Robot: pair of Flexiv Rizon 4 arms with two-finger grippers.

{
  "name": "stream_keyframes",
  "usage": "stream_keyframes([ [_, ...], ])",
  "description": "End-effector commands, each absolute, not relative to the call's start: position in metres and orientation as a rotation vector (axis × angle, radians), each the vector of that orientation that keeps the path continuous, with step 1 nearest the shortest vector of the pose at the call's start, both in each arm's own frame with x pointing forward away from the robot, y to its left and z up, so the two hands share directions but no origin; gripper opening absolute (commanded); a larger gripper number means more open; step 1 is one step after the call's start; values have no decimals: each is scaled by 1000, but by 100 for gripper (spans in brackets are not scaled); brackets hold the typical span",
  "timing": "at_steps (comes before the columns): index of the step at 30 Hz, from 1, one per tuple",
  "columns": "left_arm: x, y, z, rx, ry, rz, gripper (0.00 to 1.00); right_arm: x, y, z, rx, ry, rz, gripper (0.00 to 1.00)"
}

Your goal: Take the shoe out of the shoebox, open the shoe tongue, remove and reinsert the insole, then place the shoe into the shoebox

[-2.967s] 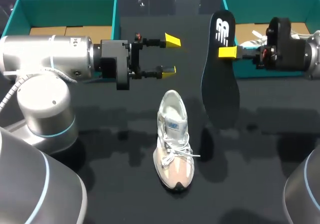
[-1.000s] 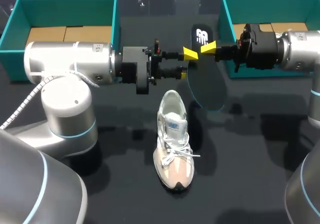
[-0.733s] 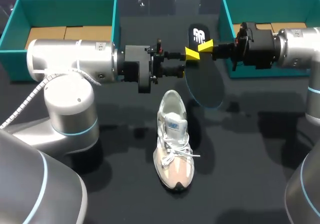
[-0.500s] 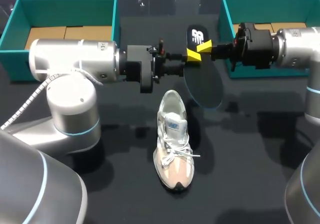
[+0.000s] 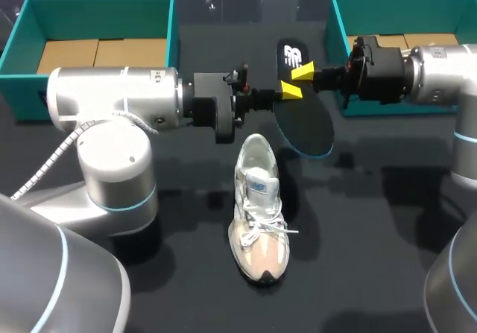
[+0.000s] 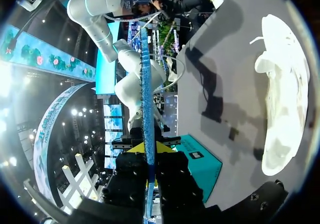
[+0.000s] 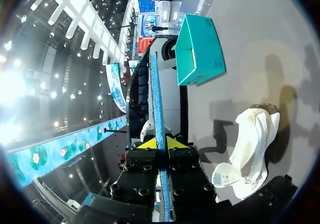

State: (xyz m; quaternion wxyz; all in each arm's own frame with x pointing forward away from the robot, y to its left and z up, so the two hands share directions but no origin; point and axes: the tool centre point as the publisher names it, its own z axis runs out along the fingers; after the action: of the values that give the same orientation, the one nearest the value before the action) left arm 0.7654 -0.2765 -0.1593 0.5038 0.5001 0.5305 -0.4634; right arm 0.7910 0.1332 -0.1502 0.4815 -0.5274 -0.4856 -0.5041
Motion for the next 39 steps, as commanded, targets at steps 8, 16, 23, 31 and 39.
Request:
stream_keyframes([
  [8,758,-241,-155,1151,1326,-1113,0,772,110,-144,-1242,-1181,-1291,100],
  [16,753,-217,-153,1100,1458,-1202,0,761,91,-144,-1193,-1224,-1283,100],
  [23,746,-204,-146,699,1858,-1655,0,757,84,-144,-1189,-1240,-1285,100],
  [31,743,-203,-146,618,1975,-1765,0,757,84,-144,-1189,-1240,-1285,100],
  [39,743,-205,-146,574,2011,-1774,0,757,84,-144,-1189,-1240,-1285,100],
])
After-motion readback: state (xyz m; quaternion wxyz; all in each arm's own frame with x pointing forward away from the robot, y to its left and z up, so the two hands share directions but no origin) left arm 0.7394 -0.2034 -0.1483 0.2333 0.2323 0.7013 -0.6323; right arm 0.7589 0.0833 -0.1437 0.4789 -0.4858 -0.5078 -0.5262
